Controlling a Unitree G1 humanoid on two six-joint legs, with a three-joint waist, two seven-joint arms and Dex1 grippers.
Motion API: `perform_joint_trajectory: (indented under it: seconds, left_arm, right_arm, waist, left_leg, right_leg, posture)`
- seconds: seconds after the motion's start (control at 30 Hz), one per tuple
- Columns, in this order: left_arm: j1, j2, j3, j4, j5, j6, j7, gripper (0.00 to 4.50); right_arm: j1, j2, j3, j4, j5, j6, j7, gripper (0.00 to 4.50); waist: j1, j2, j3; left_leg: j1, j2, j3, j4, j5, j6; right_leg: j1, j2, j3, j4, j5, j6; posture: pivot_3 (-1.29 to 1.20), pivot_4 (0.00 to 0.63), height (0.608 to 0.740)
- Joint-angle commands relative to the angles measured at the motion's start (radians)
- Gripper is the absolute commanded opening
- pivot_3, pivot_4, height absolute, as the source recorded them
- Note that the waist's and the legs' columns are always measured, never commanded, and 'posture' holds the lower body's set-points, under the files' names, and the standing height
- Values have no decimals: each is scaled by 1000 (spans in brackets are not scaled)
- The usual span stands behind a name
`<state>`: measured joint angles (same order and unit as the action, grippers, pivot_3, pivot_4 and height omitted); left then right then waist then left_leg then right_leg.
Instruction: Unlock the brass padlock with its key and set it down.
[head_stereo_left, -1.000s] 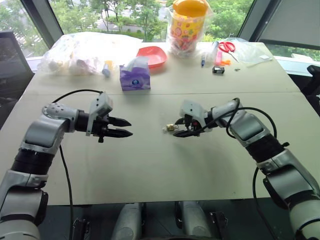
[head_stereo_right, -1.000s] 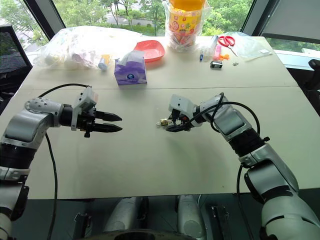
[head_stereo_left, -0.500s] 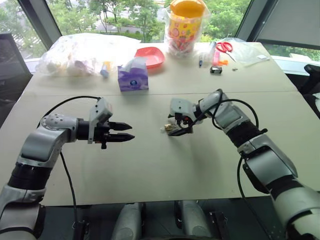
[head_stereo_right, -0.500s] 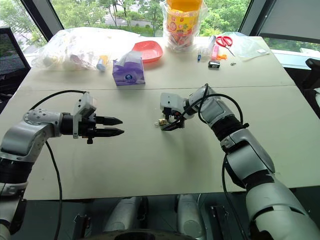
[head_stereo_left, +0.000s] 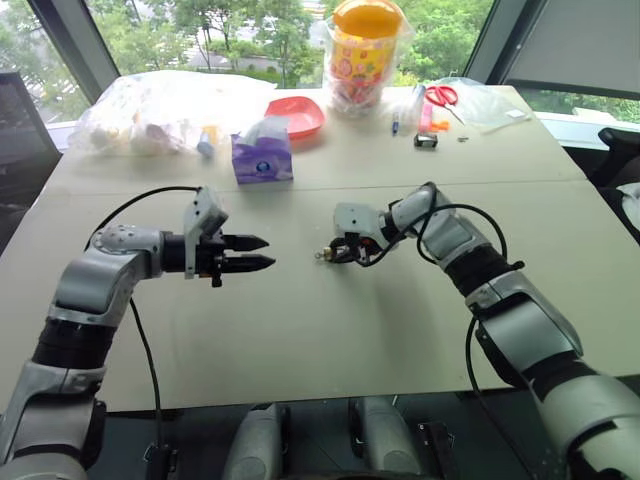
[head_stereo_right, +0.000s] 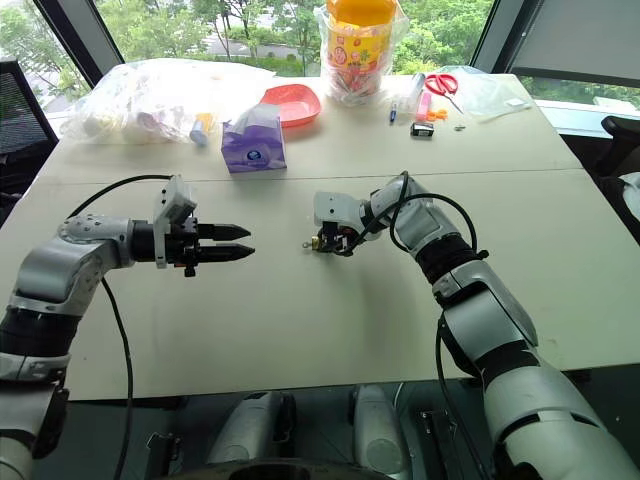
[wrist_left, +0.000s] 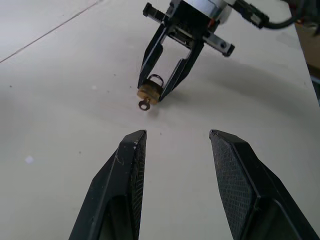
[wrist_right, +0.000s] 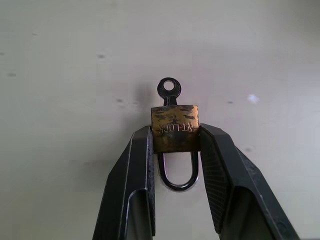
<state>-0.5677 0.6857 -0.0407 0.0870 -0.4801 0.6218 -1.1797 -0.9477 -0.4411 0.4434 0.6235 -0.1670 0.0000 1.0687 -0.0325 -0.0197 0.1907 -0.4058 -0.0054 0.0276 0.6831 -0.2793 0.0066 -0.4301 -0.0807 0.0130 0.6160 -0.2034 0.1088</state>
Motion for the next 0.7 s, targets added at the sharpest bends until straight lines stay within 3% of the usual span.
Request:
perform_joint_trajectory:
  seconds: [0.03,0.27,0.3,0.37,0.7]
  left_arm:
    - [-90,-40,48,115,-44,-4,-27,2088]
    - [-310,-178,68,428,-39,-45,-67,2088]
    - [-338,-194,72,466,-38,-52,-73,1542]
    - [-399,-227,61,549,-18,-80,-93,977]
    - [-475,-267,22,665,54,-143,-214,977]
  right_arm:
    - [38,-73,-107,-235,-42,-139,-162,807]
    - [158,-113,-174,-554,-63,-33,-233,807]
    - [166,-111,-176,-583,-67,-12,-238,772]
    - [182,-103,-181,-639,-72,37,-251,772]
    - [203,-100,-177,-699,-95,121,-290,772]
  waist:
    - [8,0,0]
    - [18,0,0]
    - [18,0,0]
    - [20,0,0]
    - [16,0,0]
  left_leg:
    - [-2,0,0,0,0,0]
    - [-3,-2,1,-1,0,0]
    - [-3,-2,1,-1,0,0]
    - [-3,-3,1,0,0,0]
    - [-3,-3,0,0,0,1]
  right_leg:
    - [-2,0,0,0,0,1]
    - [-4,2,-1,0,0,1]
    - [-4,2,-1,0,0,1]
    - [-3,1,0,0,1,1]
    - [-3,2,-1,0,0,1]
  posture:
    - [0,150,740]
    - [0,150,740]
    - [0,150,740]
    - [0,150,740]
    - [0,150,740]
